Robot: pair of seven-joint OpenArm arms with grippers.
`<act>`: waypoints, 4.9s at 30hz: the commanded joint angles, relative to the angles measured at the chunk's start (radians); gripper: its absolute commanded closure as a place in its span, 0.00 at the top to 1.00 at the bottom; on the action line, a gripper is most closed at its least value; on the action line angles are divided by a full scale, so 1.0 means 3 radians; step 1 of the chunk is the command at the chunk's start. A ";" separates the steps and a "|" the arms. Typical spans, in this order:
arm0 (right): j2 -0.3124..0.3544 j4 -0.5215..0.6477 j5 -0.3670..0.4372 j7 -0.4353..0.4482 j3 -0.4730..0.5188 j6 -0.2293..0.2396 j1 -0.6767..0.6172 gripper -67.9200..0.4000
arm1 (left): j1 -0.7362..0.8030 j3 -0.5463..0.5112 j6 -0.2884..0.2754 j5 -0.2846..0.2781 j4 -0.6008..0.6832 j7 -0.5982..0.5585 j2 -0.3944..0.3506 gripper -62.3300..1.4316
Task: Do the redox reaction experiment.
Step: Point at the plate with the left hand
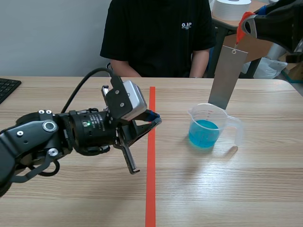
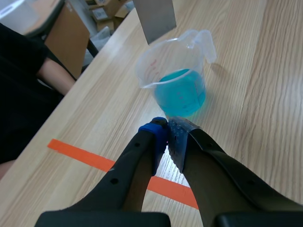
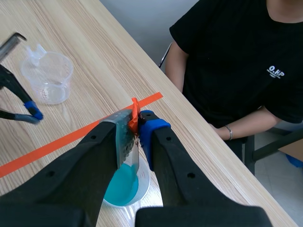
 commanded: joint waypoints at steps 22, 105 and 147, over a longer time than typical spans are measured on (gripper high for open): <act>0.0045 0.0025 0.0037 0.0086 0.0056 -0.0023 0.0058 0.03 | -0.1221 0.0682 0.0407 -0.0037 -0.1540 -0.0379 0.1082 0.10; 0.0045 0.0025 0.0036 0.0161 0.0056 -0.0023 0.0058 0.03 | -0.1230 0.0685 0.0735 0.0102 -0.1901 -0.0348 0.1228 0.10; -0.0336 -0.0617 -0.0380 0.0580 0.0043 0.0253 0.0050 0.03 | 0.4077 -0.2397 0.1116 -0.1026 0.0959 -0.0024 -0.0916 0.10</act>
